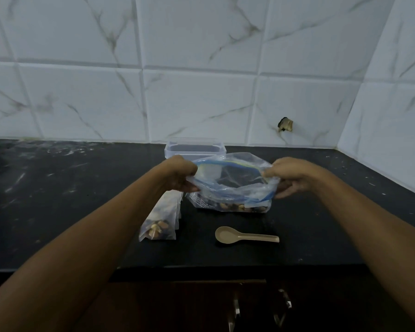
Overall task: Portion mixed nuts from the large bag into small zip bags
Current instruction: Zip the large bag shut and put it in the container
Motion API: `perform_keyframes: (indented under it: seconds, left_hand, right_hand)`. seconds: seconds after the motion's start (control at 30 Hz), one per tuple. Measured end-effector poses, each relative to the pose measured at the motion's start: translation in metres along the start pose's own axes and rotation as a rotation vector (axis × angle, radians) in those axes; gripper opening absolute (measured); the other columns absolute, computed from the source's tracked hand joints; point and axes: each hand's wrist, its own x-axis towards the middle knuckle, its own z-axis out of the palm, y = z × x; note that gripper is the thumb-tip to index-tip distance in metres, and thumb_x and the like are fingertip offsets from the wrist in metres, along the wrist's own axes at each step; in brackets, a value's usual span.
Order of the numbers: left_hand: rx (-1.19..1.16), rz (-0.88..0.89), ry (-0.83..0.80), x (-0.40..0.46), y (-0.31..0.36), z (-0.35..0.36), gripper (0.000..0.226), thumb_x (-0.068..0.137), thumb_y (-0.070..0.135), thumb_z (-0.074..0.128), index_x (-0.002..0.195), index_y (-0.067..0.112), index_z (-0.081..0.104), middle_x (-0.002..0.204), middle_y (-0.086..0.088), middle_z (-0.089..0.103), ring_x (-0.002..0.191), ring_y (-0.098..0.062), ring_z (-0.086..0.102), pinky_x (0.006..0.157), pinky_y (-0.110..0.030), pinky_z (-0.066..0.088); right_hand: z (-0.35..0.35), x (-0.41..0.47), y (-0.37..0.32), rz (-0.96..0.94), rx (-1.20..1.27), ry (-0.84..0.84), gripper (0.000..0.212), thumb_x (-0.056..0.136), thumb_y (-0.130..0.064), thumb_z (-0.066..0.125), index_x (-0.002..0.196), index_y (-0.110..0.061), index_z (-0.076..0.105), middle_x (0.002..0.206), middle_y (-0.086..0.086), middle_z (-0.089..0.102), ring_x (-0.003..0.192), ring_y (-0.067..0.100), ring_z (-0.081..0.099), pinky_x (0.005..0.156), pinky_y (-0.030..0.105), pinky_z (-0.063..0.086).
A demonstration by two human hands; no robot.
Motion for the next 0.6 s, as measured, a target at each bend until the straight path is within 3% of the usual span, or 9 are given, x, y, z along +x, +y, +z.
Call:
perform_keyframes:
  seconds: [0.1, 0.17, 0.23, 0.3, 0.37, 0.47, 0.6]
  left_hand:
    - [-0.201, -0.053, -0.081, -0.001, -0.003, -0.002, 0.013, 0.095, -0.004, 0.043, 0.106, 0.001, 0.045, 0.091, -0.025, 0.061, 0.062, -0.03, 0.071, 0.055, -0.037, 0.062]
    - [-0.301, -0.088, -0.105, -0.001, -0.004, -0.003, 0.015, 0.096, 0.003, 0.048, 0.111, 0.002, 0.044, 0.094, -0.023, 0.061, 0.062, -0.032, 0.071, 0.058, -0.04, 0.062]
    - [-0.35, -0.103, -0.129, -0.003, -0.005, -0.004, 0.019, 0.096, 0.018, 0.058, 0.107, 0.004, 0.05, 0.096, -0.02, 0.06, 0.065, -0.033, 0.071, 0.065, -0.044, 0.062]
    - [-0.363, -0.106, -0.155, -0.001, -0.007, -0.004, 0.038, 0.092, 0.039, 0.064, 0.11, 0.006, 0.056, 0.103, -0.016, 0.06, 0.078, -0.033, 0.069, 0.073, -0.047, 0.061]
    - [-0.405, -0.107, -0.176, 0.0, -0.009, -0.003, 0.049, 0.095, 0.051, 0.054, 0.116, 0.008, 0.059, 0.107, -0.015, 0.06, 0.085, -0.031, 0.068, 0.072, -0.045, 0.06]
    - [-0.502, -0.107, -0.191, -0.001, -0.011, -0.003, 0.041, 0.104, 0.038, 0.037, 0.122, 0.006, 0.056, 0.107, -0.016, 0.06, 0.085, -0.031, 0.067, 0.06, -0.042, 0.061]
    - [-0.526, -0.111, -0.23, -0.002, -0.012, -0.005, 0.014, 0.101, 0.014, 0.044, 0.107, 0.003, 0.052, 0.106, -0.017, 0.058, 0.087, -0.03, 0.066, 0.058, -0.045, 0.061]
  right_hand:
    - [-0.016, -0.003, 0.008, 0.062, 0.358, -0.186, 0.055, 0.075, -0.045, 0.072, 0.113, -0.005, 0.062, 0.111, 0.017, 0.066, 0.099, 0.029, 0.065, 0.079, 0.04, 0.055]
    - [-0.025, 0.001, 0.014, 0.061, 0.498, -0.242, 0.06, 0.073, -0.054, 0.066, 0.107, -0.005, 0.063, 0.104, 0.015, 0.067, 0.096, 0.027, 0.063, 0.081, 0.038, 0.054]
    - [-0.029, 0.004, 0.02, 0.072, 0.59, -0.241, 0.048, 0.084, -0.048, 0.06, 0.101, -0.004, 0.063, 0.099, 0.014, 0.066, 0.094, 0.026, 0.063, 0.08, 0.038, 0.056]
    - [-0.029, 0.005, 0.026, 0.07, 0.634, -0.236, 0.03, 0.093, -0.034, 0.056, 0.098, -0.005, 0.063, 0.099, 0.014, 0.065, 0.093, 0.025, 0.063, 0.075, 0.036, 0.059]
    - [-0.025, 0.003, 0.028, 0.056, 0.641, -0.243, 0.017, 0.095, -0.02, 0.053, 0.099, -0.007, 0.063, 0.102, 0.013, 0.064, 0.094, 0.024, 0.063, 0.072, 0.035, 0.059]
    - [-0.018, 0.001, 0.027, 0.027, 0.604, -0.255, 0.013, 0.095, -0.012, 0.054, 0.1, -0.005, 0.064, 0.099, 0.011, 0.065, 0.095, 0.022, 0.063, 0.077, 0.032, 0.058]
    - [-0.012, 0.001, 0.026, 0.026, 0.511, -0.197, 0.011, 0.092, -0.001, 0.055, 0.096, -0.001, 0.065, 0.094, 0.011, 0.064, 0.084, 0.019, 0.061, 0.061, 0.028, 0.058]
